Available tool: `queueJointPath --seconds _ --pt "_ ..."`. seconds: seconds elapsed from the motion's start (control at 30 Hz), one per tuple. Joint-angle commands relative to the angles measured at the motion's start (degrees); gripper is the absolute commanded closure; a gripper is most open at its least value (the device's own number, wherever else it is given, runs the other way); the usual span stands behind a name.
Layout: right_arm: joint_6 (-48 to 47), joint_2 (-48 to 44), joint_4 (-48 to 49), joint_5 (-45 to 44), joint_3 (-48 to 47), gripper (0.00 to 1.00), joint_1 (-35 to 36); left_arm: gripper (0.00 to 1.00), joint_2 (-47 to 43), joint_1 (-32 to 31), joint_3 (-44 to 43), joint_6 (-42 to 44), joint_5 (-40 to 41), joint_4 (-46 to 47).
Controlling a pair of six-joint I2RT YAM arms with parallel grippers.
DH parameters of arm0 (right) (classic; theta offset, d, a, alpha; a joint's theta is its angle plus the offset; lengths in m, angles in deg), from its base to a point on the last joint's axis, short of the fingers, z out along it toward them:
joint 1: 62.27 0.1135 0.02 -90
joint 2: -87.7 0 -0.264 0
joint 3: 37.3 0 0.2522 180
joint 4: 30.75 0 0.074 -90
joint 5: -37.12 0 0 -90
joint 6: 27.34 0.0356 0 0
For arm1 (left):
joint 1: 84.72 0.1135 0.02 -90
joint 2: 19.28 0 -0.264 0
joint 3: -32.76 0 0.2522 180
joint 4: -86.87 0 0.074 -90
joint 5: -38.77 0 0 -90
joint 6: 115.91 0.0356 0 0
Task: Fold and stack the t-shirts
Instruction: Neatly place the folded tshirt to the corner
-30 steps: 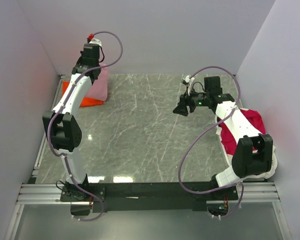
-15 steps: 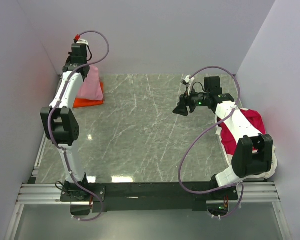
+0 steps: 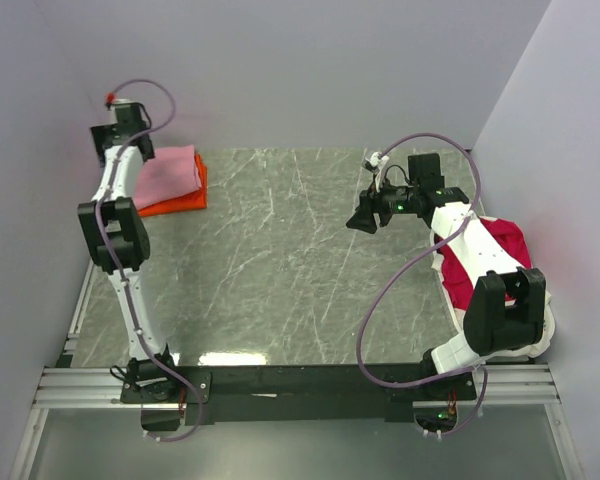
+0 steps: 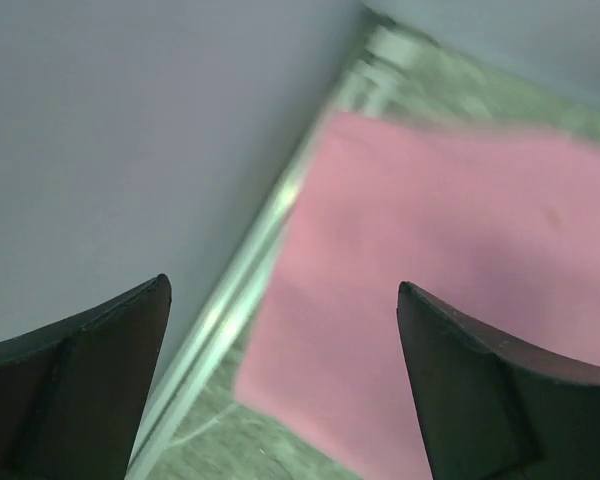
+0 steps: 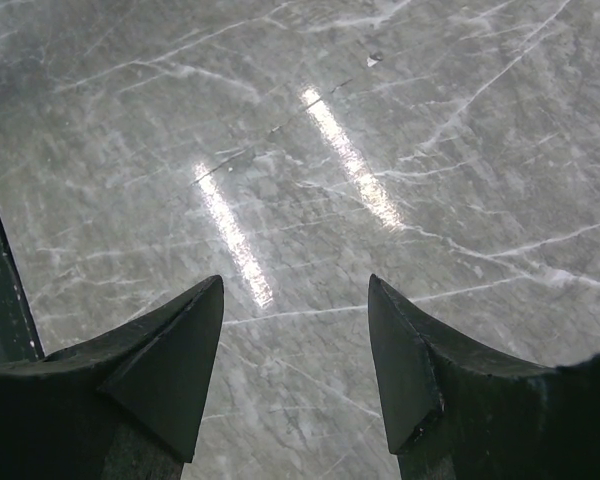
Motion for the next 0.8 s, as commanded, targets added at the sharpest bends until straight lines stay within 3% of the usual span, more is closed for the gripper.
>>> queueJointPath --seconds 0.0,0.07,0.13,0.2,0.23,0.3,0.47,0.57,0.6,0.63,0.67,0.7,0.73,0.77 --pt "-1.35 -0.3 -0.11 -0.42 -0.16 0.34 -0.3 0.01 -11.8 2.08 -6.11 -9.65 -1.97 0.42" --pt "-1.62 -0.21 -0.38 -1.04 -0.34 0.34 -0.39 0.01 -16.39 2.16 -3.92 -10.8 -8.12 0.24" --pt "-2.32 -0.65 -0.9 -2.18 -0.51 0.34 -0.47 0.01 -24.29 2.17 3.62 -13.0 -14.25 1.29" --pt "-3.28 -1.52 -1.25 -3.49 -0.51 0.34 -0.47 0.01 -33.4 2.43 15.96 -14.05 -21.28 3.66" --pt "-3.55 -1.88 -0.99 -4.2 -0.34 0.34 -0.47 0.01 -36.42 2.6 20.4 -13.97 -29.06 6.02" --pt "-4.51 -3.1 -0.99 -5.86 -0.07 0.34 -0.56 0.02 -44.57 2.78 32.75 -14.67 -32.81 8.76" --pt "-7.06 -6.7 -1.17 -10.17 0.19 0.34 -1.0 0.07 -56.38 2.78 53.26 -17.3 -46.08 14.11" --pt "-6.63 -8.73 -0.12 -11.41 1.42 0.34 -1.53 0.08 -58.6 3.39 58.66 -21.68 -46.27 19.13" --pt "-6.45 -8.91 -0.46 -11.15 1.25 0.34 -1.61 0.13 -55.12 4.18 58.67 -23.53 -49.24 22.45" --pt "-6.36 -8.82 -0.99 -10.36 1.07 0.34 -1.79 0.33 -52.12 5.49 58.24 -25.64 -55.27 24.39" --pt "-6.1 -8.82 -1.69 -10.09 0.72 0.34 -1.79 0.44 -48.7 8.2 56.06 -31.75 -61.25 27.29" --pt "-6.1 -8.91 -2.65 -9.74 0.72 0.34 -1.7 0.53 -40.84 9.27 54.82 -35.64 -73.14 34.97" --pt "-5.93 -9.26 -2.75 -9.48 0.89 0.34 -1.7 0.71 -36.84 9.89 53.5 -39.42 -77.35 40.09" --pt "-5.84 -10.13 -2.31 -9.13 1.41 0.34 -1.79 0.78 -33.06 10.51 50.27 -46.59 -80.09 43.97"
